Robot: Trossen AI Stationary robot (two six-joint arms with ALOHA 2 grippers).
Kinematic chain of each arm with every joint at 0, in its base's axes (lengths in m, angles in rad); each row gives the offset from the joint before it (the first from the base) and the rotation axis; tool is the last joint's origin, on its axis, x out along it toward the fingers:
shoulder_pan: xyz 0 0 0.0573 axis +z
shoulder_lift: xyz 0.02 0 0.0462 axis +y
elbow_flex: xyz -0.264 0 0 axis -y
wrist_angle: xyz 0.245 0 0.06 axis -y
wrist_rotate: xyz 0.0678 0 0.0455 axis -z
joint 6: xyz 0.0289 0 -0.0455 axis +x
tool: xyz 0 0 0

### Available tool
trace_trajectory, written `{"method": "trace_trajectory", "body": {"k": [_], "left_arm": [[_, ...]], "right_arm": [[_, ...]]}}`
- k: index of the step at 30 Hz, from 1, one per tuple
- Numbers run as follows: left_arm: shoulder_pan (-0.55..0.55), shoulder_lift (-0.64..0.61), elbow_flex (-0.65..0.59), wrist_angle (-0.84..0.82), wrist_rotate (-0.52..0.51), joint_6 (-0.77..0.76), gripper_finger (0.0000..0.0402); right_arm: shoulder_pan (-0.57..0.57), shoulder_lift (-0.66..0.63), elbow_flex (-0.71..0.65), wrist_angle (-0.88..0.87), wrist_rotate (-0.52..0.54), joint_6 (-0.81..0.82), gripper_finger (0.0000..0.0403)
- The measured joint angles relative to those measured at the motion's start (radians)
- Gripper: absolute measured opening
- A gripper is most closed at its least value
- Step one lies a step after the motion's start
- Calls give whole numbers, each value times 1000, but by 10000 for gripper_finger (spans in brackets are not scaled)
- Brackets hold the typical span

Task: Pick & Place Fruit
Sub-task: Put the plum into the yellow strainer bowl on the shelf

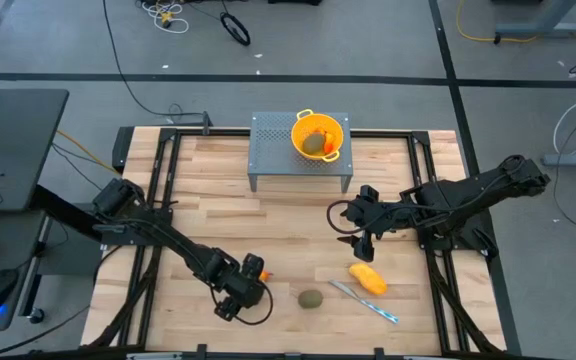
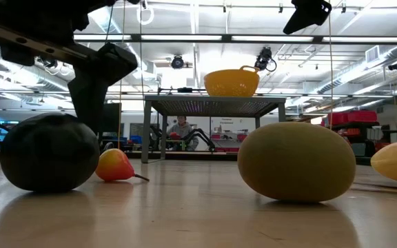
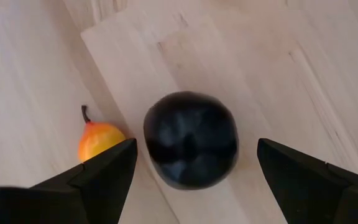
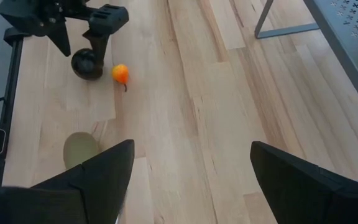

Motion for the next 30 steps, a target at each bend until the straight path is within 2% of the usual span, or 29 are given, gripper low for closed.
{"method": "trace_trajectory", "body": {"k": [5,15,23,26,30], "left_arm": [[1,0,0,33,0,4,341],[-3,112,9,65,26,-4,341],[-2,114,11,72,15,-23,340],[-3,114,11,73,28,-24,331],[-2,114,11,73,30,-29,300]], "right_arm": [[0,0,0,-1,0,0,332],[0,1,0,-24,1,0,332],[0,0,0,-40,1,0,332],[0,0,0,-39,1,0,332],[0,0,0,-40,2,-3,332]]}}
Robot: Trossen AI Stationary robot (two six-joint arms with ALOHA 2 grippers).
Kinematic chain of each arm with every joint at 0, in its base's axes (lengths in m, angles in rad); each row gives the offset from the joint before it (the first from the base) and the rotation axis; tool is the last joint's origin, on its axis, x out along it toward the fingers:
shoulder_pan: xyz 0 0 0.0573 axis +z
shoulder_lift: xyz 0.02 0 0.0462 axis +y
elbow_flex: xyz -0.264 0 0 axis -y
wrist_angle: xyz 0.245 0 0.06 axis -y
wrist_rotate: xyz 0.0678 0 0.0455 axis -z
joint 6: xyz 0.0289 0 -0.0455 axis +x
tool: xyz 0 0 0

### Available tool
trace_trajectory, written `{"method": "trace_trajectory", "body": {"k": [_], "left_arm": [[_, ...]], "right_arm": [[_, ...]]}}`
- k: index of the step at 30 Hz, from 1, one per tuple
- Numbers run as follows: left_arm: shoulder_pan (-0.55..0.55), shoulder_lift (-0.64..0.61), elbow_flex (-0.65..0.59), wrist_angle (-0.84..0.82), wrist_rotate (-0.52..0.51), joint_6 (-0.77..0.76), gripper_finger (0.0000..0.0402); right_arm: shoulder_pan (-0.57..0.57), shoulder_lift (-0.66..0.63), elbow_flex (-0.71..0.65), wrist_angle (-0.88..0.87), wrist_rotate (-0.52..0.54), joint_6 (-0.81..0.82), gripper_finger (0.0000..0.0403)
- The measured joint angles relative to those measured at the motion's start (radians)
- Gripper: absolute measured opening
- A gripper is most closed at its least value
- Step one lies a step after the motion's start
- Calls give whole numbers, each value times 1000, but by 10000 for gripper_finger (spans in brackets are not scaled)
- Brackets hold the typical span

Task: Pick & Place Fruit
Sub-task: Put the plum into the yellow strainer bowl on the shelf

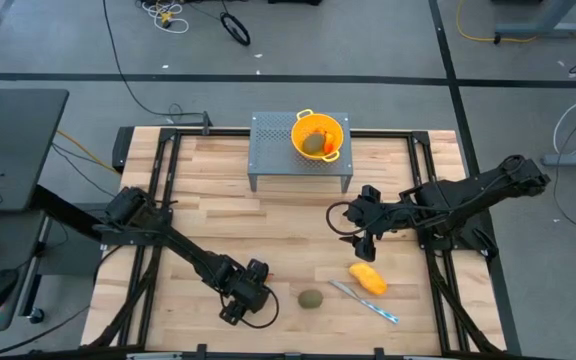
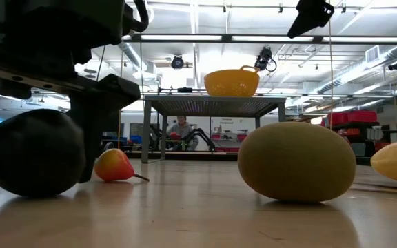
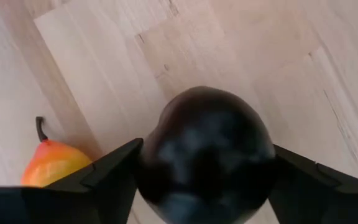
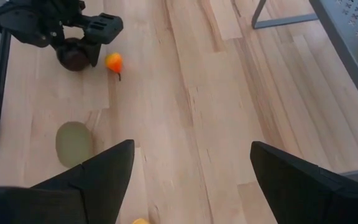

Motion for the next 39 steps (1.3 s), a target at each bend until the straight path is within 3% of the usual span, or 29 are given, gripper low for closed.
{"method": "trace_trajectory", "body": {"k": [6,19,39], "left_arm": [[0,0,0,0,0,-1,263],[0,0,3,-6,-2,-1,271],[16,0,267,-246,-81,54,271]], "right_arm": [[0,0,0,0,0,-7,332],[0,0,0,0,0,-7,332],[0,0,0,0,0,-7,332]]}}
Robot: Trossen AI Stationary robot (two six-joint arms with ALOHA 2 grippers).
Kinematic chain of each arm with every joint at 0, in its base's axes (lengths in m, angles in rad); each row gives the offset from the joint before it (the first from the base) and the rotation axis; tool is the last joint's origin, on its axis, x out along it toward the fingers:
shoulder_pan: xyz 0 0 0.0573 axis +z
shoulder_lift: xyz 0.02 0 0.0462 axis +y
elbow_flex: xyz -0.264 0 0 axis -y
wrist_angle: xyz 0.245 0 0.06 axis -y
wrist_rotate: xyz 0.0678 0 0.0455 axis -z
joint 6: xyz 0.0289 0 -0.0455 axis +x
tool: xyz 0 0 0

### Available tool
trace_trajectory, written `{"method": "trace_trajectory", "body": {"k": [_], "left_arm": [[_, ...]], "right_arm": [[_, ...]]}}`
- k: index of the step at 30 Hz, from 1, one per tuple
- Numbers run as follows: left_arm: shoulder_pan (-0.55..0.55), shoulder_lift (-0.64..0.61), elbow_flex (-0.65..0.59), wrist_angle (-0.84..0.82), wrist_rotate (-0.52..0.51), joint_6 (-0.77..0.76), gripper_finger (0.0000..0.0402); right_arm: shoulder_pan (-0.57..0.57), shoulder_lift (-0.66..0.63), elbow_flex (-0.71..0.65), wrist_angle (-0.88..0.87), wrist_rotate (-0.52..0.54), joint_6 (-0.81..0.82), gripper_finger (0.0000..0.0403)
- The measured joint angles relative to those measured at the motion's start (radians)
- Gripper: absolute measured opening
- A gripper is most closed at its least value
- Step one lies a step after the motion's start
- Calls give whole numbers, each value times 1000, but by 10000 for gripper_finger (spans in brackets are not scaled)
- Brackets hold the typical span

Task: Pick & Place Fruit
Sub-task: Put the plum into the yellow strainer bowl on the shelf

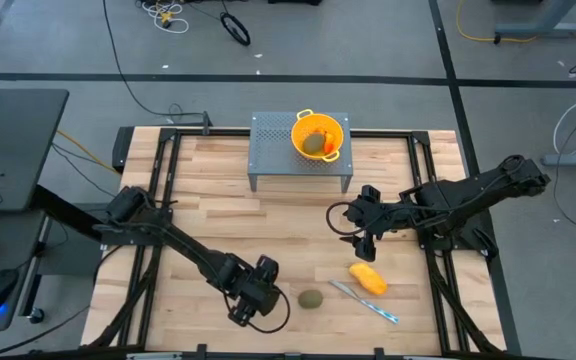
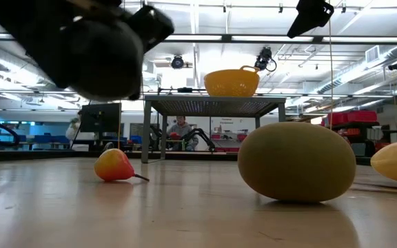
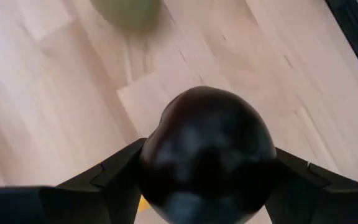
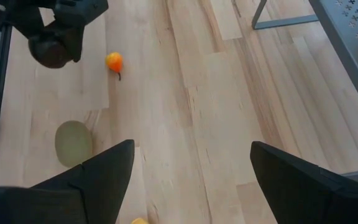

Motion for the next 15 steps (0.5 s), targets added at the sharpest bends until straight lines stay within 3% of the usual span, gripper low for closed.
{"method": "trace_trajectory", "body": {"k": [7,15], "left_arm": [[23,0,28,-28,-7,-30,266],[61,-11,27,-167,-26,-47,274]], "right_arm": [[0,0,0,0,0,-9,332],[0,-3,0,0,0,-39,332]]}}
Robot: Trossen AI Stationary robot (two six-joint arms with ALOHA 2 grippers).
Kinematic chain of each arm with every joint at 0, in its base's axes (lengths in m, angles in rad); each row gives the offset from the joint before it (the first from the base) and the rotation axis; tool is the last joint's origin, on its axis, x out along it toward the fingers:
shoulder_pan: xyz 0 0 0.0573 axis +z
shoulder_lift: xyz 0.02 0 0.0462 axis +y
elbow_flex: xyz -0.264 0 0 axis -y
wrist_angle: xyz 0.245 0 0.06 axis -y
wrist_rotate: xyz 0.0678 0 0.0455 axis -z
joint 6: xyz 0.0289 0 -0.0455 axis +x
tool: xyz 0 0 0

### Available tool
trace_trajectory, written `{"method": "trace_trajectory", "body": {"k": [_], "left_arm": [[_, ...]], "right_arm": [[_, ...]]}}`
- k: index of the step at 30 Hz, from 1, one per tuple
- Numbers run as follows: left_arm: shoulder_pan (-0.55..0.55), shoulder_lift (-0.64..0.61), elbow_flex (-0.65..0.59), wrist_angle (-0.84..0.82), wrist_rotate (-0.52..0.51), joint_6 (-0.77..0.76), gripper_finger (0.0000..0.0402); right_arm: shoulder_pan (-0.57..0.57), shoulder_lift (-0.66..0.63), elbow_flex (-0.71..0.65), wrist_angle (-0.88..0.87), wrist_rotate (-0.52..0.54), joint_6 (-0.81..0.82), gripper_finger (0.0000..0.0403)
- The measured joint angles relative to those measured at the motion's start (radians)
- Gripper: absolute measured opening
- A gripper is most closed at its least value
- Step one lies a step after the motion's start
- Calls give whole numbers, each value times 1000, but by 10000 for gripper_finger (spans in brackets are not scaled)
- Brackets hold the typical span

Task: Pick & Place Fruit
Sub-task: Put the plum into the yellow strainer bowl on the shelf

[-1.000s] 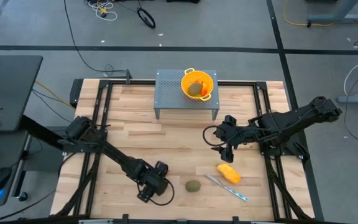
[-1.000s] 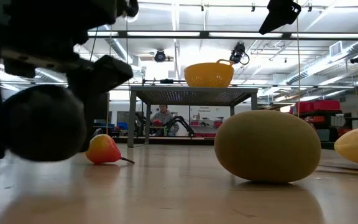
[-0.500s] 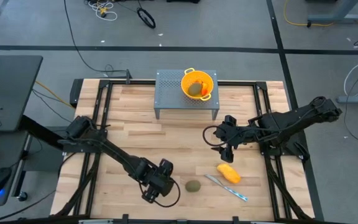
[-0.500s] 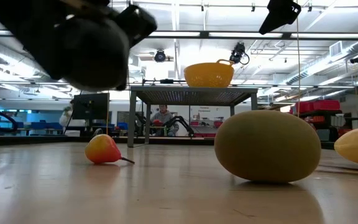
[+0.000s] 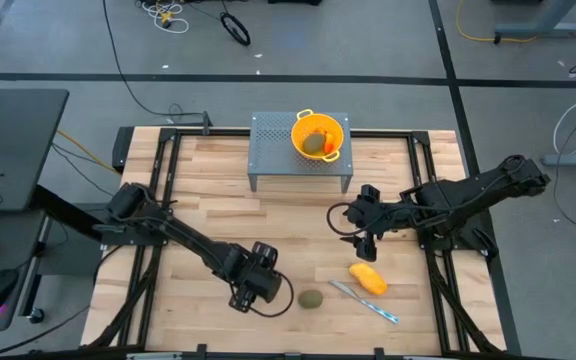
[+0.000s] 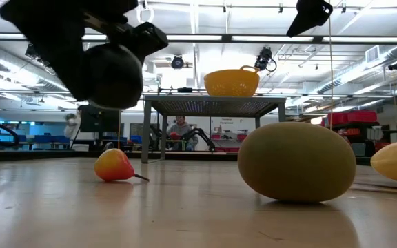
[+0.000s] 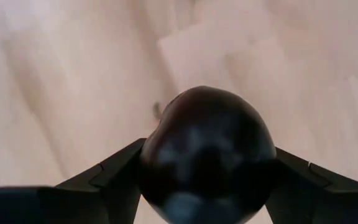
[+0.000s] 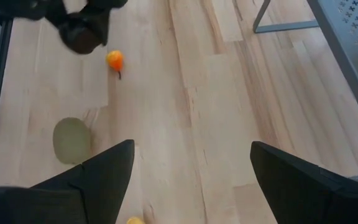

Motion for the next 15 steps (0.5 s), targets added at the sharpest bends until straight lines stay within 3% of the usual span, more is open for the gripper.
{"method": "trace_trajectory", "body": {"k": [15], "left_arm": [[89,-132,0,-92,-71,47,276]], "right_arm": [[0,-2,0,1,0,-21,332]]}}
